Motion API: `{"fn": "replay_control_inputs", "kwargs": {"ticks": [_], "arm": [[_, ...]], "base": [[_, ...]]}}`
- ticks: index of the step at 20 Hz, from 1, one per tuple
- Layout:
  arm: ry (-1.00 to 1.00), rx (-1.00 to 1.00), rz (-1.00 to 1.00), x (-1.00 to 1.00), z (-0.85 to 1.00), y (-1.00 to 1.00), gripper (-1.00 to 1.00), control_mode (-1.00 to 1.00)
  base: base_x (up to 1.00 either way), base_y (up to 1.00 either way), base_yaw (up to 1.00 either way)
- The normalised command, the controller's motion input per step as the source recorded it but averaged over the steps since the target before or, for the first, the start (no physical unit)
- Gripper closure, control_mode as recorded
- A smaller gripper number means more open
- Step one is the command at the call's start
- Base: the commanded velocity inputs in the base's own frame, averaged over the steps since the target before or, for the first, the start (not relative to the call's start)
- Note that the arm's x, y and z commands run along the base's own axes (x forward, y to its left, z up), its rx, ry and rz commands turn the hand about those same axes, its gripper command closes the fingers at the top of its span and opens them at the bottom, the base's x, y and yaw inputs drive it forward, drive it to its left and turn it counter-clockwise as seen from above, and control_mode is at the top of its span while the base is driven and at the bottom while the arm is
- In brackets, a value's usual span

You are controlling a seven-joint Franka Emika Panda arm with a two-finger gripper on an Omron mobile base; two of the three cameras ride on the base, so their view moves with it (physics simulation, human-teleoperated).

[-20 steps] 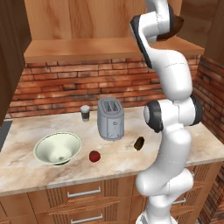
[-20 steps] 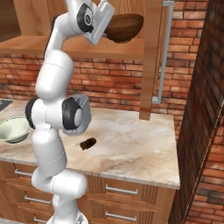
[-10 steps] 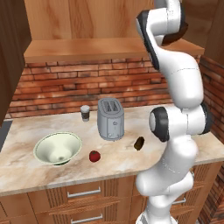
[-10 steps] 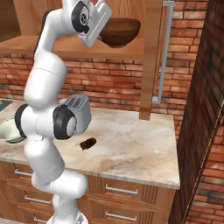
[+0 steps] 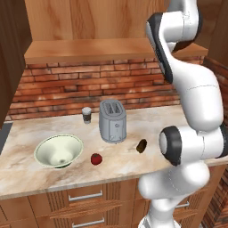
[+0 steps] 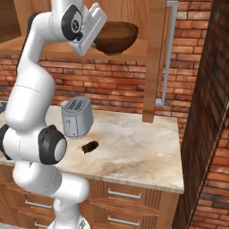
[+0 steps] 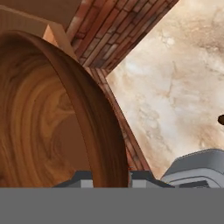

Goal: Pick both bowls and place them on the counter. Then place the tomato in one bowl and place the sweet potato in the other bowl.

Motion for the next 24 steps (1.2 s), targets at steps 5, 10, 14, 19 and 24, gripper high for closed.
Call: {"fn": "replay_control_inputs", "kwargs": {"ticks": [5, 10, 14, 19, 24], "arm": [[0.0, 0.0, 0.0, -0.68, -0.03, 0.18, 1.0, -1.0], [0.0, 0.0, 0.0, -0.69, 0.0, 0.15, 1.0, -1.0], [0.0, 0.0, 0.0, -0.79, 0.0, 0.13, 1.0, -1.0], [0.0, 0.0, 0.0, -0.81, -0.04, 0.14, 1.0, -1.0], [0.03, 0.0, -0.01, -0.66, -0.24, 0.13, 1.0, -1.0]], "base": [[0.0, 0.0, 0.0], [0.0, 0.0, 0.0], [0.0, 0.0, 0.0], [0.0, 0.0, 0.0], [0.0, 0.0, 0.0]]}}
